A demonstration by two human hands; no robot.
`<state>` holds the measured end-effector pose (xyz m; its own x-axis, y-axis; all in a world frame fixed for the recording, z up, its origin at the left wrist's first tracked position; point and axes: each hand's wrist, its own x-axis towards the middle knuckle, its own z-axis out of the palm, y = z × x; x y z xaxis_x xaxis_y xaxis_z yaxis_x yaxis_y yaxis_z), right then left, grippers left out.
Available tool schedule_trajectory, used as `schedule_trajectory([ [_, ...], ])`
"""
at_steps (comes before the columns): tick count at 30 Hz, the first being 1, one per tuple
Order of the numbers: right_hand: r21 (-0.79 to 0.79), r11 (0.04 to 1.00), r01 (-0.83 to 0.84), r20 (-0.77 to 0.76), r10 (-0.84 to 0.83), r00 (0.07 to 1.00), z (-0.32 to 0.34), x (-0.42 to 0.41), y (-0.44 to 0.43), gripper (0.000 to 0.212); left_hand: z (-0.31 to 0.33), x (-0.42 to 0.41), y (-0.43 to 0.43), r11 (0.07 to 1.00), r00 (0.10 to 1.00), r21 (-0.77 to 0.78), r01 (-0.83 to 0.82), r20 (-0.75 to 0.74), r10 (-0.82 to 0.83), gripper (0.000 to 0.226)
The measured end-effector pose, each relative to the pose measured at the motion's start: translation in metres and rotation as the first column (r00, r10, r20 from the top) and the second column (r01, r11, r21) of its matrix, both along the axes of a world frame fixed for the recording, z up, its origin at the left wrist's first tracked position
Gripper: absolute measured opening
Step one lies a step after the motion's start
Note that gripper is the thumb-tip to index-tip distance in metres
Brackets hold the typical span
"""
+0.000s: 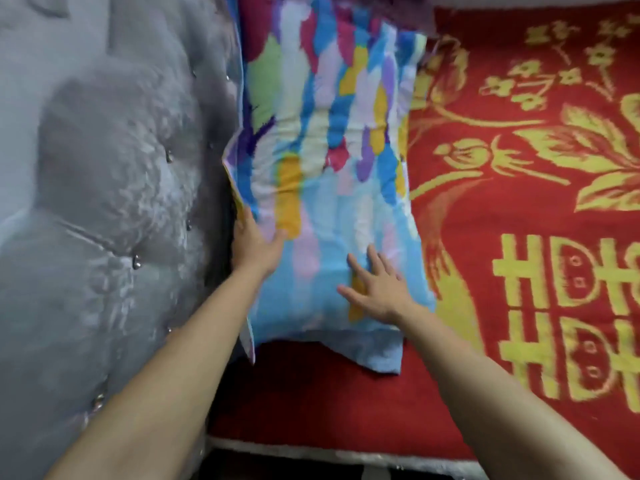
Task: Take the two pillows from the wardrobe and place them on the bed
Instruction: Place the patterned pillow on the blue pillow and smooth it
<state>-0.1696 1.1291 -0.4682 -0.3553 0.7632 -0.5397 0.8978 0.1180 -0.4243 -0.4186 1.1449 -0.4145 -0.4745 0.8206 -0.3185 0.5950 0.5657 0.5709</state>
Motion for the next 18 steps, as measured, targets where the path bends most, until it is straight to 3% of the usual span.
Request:
schedule_trajectory([
  [3,0.151,0.988,-0.014,-0.029,0.018,0.999,-0.016,-0.013,-0.003,0.074,-0.056,-0.005,-0.041,0.954,0.961,-0.246,0.174,-0.168,-0.219,0.080],
  [6,0.215,0.953,0.211,-0.210,-0.166,0.964,-0.014,-0.011,0.017,0.049,-0.074,-0.006,-0.057,0.963,0.942,-0.217,0.163,-0.257,-0.217,0.080],
  [8,0.328,0.893,0.307,-0.238,-0.237,0.942,-0.018,0.001,0.025,0.050,-0.075,-0.004,-0.056,0.966,0.947,-0.219,0.139,-0.257,-0.194,0.079],
  [11,0.314,0.837,0.448,-0.099,-0.440,0.892,-0.032,0.022,0.034,0.092,-0.075,-0.001,-0.054,0.970,0.968,-0.242,-0.008,-0.244,-0.053,0.085],
  [14,-0.040,0.734,0.678,-0.027,-0.679,0.734,-0.038,0.045,0.039,0.150,-0.074,0.003,-0.060,0.969,0.972,-0.186,-0.165,-0.198,0.127,0.098],
  [16,-0.181,0.679,0.712,-0.097,-0.732,0.674,-0.035,0.052,0.037,0.160,-0.071,0.008,-0.062,0.981,0.957,-0.082,-0.174,-0.249,0.149,0.094],
  [18,0.000,0.676,0.737,-0.164,-0.727,0.667,-0.031,0.048,0.024,0.143,-0.067,0.009,-0.064,0.984,0.925,0.047,-0.174,-0.334,0.179,0.083],
])
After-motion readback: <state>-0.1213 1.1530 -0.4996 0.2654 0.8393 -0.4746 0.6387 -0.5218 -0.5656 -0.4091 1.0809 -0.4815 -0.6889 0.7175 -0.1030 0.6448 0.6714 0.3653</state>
